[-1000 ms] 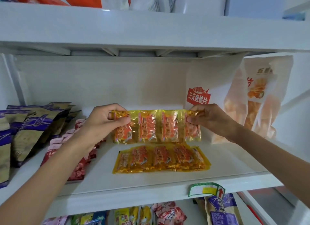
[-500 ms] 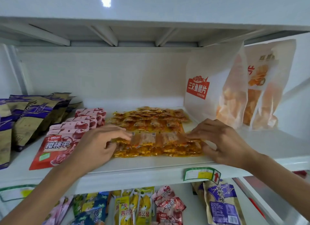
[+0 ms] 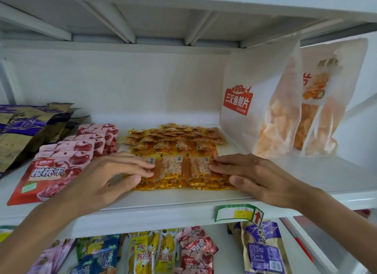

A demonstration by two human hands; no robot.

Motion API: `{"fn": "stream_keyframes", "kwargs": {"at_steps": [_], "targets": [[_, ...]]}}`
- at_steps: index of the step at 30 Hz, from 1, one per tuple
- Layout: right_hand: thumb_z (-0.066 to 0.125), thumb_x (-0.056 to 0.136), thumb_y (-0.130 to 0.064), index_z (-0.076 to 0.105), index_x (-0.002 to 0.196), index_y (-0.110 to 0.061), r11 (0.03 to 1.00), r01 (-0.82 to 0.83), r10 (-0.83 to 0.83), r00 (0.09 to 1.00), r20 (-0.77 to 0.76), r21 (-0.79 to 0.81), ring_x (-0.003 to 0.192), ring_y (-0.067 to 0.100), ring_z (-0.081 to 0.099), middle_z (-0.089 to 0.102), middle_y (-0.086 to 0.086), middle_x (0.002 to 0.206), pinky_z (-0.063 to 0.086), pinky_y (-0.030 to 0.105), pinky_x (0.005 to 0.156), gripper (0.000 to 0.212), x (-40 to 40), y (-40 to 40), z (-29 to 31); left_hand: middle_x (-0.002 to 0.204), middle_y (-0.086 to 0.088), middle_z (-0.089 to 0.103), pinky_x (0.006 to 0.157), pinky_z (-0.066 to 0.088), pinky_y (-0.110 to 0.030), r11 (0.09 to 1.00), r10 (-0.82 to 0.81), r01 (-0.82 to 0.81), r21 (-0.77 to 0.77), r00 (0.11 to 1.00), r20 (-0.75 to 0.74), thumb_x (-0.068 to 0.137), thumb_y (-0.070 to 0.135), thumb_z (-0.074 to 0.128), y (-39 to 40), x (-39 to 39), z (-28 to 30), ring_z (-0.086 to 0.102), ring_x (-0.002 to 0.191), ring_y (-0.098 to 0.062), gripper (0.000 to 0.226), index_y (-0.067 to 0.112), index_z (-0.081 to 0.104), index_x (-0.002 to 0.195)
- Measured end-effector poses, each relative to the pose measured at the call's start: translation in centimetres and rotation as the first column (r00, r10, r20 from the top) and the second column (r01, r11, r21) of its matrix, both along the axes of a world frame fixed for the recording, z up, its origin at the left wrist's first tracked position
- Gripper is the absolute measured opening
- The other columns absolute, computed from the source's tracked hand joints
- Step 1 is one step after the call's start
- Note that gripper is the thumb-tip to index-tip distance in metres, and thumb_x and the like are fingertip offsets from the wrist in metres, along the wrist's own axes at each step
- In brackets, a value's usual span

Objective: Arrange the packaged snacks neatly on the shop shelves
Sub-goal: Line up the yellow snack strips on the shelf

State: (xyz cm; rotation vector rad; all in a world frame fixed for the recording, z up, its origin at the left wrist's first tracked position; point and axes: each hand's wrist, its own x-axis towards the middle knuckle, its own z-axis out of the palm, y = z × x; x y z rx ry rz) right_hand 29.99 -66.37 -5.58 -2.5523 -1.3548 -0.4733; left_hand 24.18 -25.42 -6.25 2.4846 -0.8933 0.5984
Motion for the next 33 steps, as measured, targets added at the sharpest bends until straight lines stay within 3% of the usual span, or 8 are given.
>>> {"fn": "stream_keyframes", "kwargs": {"at_steps": [3, 8, 11, 14, 18, 23, 28, 33], "targets": [[0.028, 0.112, -0.054, 0.041, 0.154, -0.053, 1.0, 0.003, -0.003, 1.0, -0.004, 0.011, 0.148, -0.005, 0.036, 0.037, -0.027, 0.162, 0.04, 0.036, 0.119, 0.044, 0.0, 0.0, -0.1, 0.132, 0.03, 0.066, 0.108, 0.049, -0.05, 1.0, -0.004, 0.004, -0.001, 1.0, 0.022, 0.104, 0.059, 0.046, -0.1, -0.1, 0.0, 0.061, 0.126, 0.002, 0.038, 0.042, 0.076, 0.12], [0.033, 0.111, -0.045, 0.04, 0.157, -0.045, 0.971, 0.022, 0.016, 0.988, -0.156, 0.24, 0.15, 0.005, 0.038, 0.043, -0.021, 0.161, 0.038, 0.047, 0.121, 0.047, 0.0, -0.2, -0.1, 0.144, 0.029, 0.057, 0.111, 0.045, -0.05, 0.998, 0.046, -0.048, 0.035, 0.997, 0.059, 0.097, 0.067, 0.053, 0.3, -0.4, 0.1, 0.051, 0.139, -0.002, 0.044, 0.046, 0.066, 0.134], [0.035, 0.111, -0.043, 0.042, 0.155, -0.049, 0.987, 0.031, -0.012, 0.993, -0.122, 0.158, 0.151, 0.002, 0.035, 0.041, -0.021, 0.162, 0.038, 0.044, 0.12, 0.045, 0.2, 0.0, -0.2, 0.152, 0.031, 0.048, 0.113, 0.039, -0.046, 0.993, 0.083, -0.089, 0.077, 0.994, 0.073, 0.095, 0.073, 0.05, 0.0, -0.5, 0.1, 0.041, 0.145, 0.0, 0.052, 0.051, 0.058, 0.141], [0.037, 0.112, -0.042, 0.047, 0.152, -0.049, 0.997, 0.027, -0.026, 1.0, -0.018, 0.068, 0.148, -0.002, 0.037, 0.041, -0.022, 0.161, 0.04, 0.037, 0.119, 0.042, 0.5, -0.1, -0.4, 0.147, 0.036, 0.051, 0.113, 0.039, -0.045, 0.99, 0.08, -0.088, 0.112, 0.994, 0.075, 0.097, 0.072, 0.049, -0.1, -0.2, 0.0, 0.04, 0.145, 0.003, 0.044, 0.052, 0.063, 0.134], [0.037, 0.111, -0.045, 0.049, 0.151, -0.047, 0.999, 0.007, -0.01, 0.998, 0.059, 0.038, 0.146, -0.002, 0.041, 0.043, -0.022, 0.16, 0.043, 0.034, 0.117, 0.042, 0.4, 0.0, -0.6, 0.137, 0.038, 0.058, 0.111, 0.043, -0.045, 0.993, 0.076, -0.082, 0.085, 0.995, 0.064, 0.098, 0.068, 0.052, -0.1, -0.1, -0.2, 0.045, 0.141, 0.002, 0.038, 0.05, 0.069, 0.126], [0.039, 0.109, -0.051, 0.045, 0.153, -0.049, 0.995, 0.006, -0.008, 1.0, 0.015, 0.1, 0.147, 0.0, 0.041, 0.042, -0.023, 0.16, 0.045, 0.037, 0.116, 0.045, 0.3, 0.0, -0.3, 0.144, 0.033, 0.056, 0.113, 0.044, -0.051, 0.997, 0.074, -0.076, 0.032, 0.996, 0.058, 0.099, 0.066, 0.05, -0.2, -0.3, -0.1, 0.046, 0.142, 0.0, 0.04, 0.049, 0.067, 0.131], [0.045, 0.11, -0.041, 0.057, 0.148, -0.033, 0.889, 0.048, 0.007, 0.993, -0.118, 0.456, 0.143, 0.001, 0.046, 0.056, -0.021, 0.15, 0.037, 0.027, 0.119, 0.041, 0.2, 0.0, 0.5, 0.157, 0.033, 0.04, 0.119, 0.034, -0.061, 0.971, 0.223, -0.212, -0.113, 0.971, 0.09, 0.099, 0.067, 0.041, -0.4, -0.9, 0.4, 0.036, 0.148, 0.003, 0.049, 0.05, 0.055, 0.143], [0.055, 0.107, -0.025, 0.065, 0.137, -0.034, 0.923, 0.223, -0.187, 0.972, -0.143, 0.313, 0.123, -0.002, 0.057, 0.064, -0.018, 0.136, 0.044, 0.024, 0.107, 0.033, 3.8, 2.4, 2.9, 0.16, 0.02, 0.042, 0.117, 0.04, -0.048, 0.904, 0.423, -0.415, -0.098, 0.904, 0.07, 0.105, 0.06, 0.038, -3.2, 1.2, 3.7, 0.039, 0.146, -0.007, 0.049, 0.043, 0.05, 0.149]]}}
